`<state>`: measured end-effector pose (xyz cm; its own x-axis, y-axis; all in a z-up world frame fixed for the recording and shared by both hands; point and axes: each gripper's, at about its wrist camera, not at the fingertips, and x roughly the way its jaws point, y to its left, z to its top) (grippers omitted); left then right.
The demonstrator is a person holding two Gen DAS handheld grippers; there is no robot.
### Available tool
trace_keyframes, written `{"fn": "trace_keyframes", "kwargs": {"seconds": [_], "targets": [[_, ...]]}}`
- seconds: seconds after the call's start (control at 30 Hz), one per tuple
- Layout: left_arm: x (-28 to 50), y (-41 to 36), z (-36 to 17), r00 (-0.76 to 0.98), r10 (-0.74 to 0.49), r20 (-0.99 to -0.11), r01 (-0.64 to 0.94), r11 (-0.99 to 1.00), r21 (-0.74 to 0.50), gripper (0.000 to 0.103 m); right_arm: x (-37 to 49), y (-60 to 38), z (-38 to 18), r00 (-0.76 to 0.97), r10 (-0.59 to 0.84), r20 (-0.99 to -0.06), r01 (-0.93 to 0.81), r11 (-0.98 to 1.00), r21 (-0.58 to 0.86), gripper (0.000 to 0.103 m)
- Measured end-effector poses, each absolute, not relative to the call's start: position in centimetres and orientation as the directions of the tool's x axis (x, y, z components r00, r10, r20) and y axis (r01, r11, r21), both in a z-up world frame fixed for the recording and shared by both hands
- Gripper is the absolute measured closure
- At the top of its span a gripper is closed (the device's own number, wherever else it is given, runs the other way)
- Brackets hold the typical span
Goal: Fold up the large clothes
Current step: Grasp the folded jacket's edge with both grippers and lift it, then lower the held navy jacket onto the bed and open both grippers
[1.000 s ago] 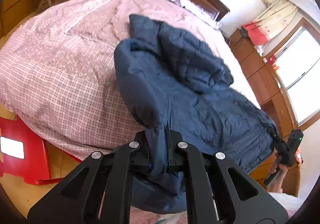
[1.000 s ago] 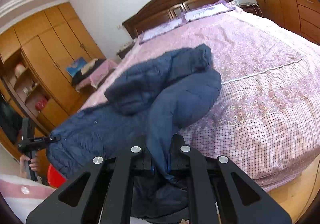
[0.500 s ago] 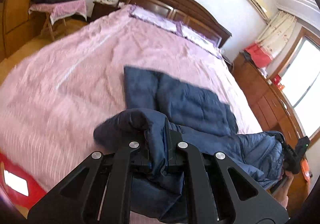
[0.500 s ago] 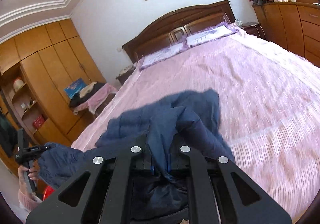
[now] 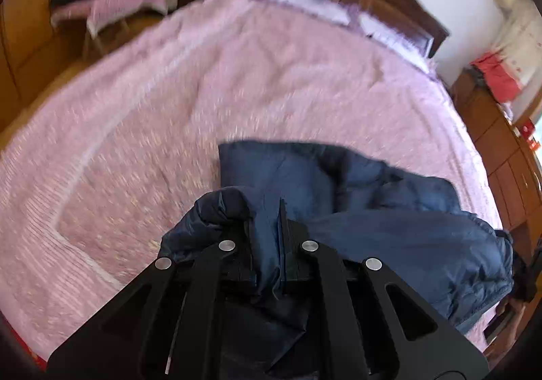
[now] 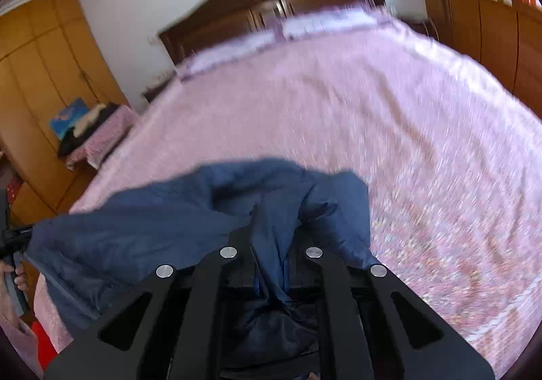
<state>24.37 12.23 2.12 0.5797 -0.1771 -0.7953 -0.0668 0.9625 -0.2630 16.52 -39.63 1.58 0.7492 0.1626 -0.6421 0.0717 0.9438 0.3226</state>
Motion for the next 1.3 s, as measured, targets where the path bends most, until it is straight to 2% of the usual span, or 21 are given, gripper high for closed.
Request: {"fn": "trace_keyframes", "kwargs": {"seconds": [0.1,0.2,0.3,0.37,0.4,0.43,0.47,0.53,0.57,0.63,0.8,1.0,1.1,1.2,1.3], "targets": [[25.4,11.6,-0.3,0.539,-0.166,-0.826,-0.063,0.97,-0.236,0.093,17.5,-39.2,-0.9,0.716,0.148,-0.682,0.099,0.946,0.309,0.091],[25.1,11.0,-0.9,0.546,-0.153,-0.824,-0.027,0.979,-0.2,0.093,17.7,-38.5,-2.0,0.709,0.123,-0.695,0.114,0.952,0.285,0.085],[23.9,11.8,-0.2,0.564,-0.194,-0.803,-0.005,0.971,-0.238,0.09,16.6,-38.5,-1.6,0.72,0.089,-0.689,0.151,0.948,0.28,0.07],[23.1,12.4,0.7,0.567,-0.221,-0.794,0.012,0.966,-0.26,0.085,15.8,-38.7,-1.1,0.723,0.081,-0.686,0.181,0.936,0.301,0.063],[22.7,12.7,1.3,0.569,-0.231,-0.79,0.018,0.963,-0.269,0.077,15.0,-38.8,-0.7,0.729,0.082,-0.679,0.196,0.926,0.322,0.059],[21.9,13.1,2.1,0.576,-0.252,-0.777,0.027,0.957,-0.29,0.065,14.1,-38.9,-0.1,0.741,0.082,-0.667,0.205,0.917,0.341,0.051],[21.2,13.3,2.9,0.586,-0.276,-0.762,0.041,0.949,-0.312,0.059,13.2,-39.0,0.6,0.755,0.079,-0.651,0.213,0.909,0.358,0.044],[19.5,13.6,4.2,0.603,-0.309,-0.736,0.076,0.94,-0.333,0.04,11.9,-39.0,1.8,0.775,0.076,-0.627,0.215,0.902,0.375,0.036],[19.0,13.6,4.5,0.606,-0.319,-0.729,0.086,0.937,-0.338,0.036,11.3,-38.8,2.3,0.78,0.074,-0.622,0.214,0.901,0.377,0.033],[17.3,13.9,5.1,0.609,-0.339,-0.717,0.097,0.929,-0.357,0.03,10.9,-38.5,3.4,0.784,0.087,-0.614,0.201,0.901,0.384,0.018],[13.7,14.7,6.0,0.612,-0.387,-0.69,0.129,0.909,-0.396,0.02,8.6,-37.2,5.8,0.815,0.092,-0.572,0.171,0.905,0.39,0.015],[11.6,16.8,6.4,0.577,-0.468,-0.669,0.121,0.859,-0.497,0.014,6.0,-36.1,7.2,0.828,0.096,-0.552,0.141,0.918,0.371,0.015],[11.4,16.8,6.3,0.57,-0.46,-0.681,0.121,0.867,-0.483,0.013,5.7,-35.9,7.0,0.818,0.092,-0.568,0.131,0.931,0.34,0.015],[12.0,15.8,5.7,0.541,-0.442,-0.716,0.139,0.886,-0.442,0.004,6.2,-36.3,6.3,0.798,0.084,-0.596,0.142,0.936,0.322,0.015],[12.7,15.1,4.5,0.521,-0.391,-0.758,0.132,0.915,-0.381,0.004,6.8,-36.5,4.8,0.768,0.072,-0.636,0.152,0.945,0.29,0.012]]}}
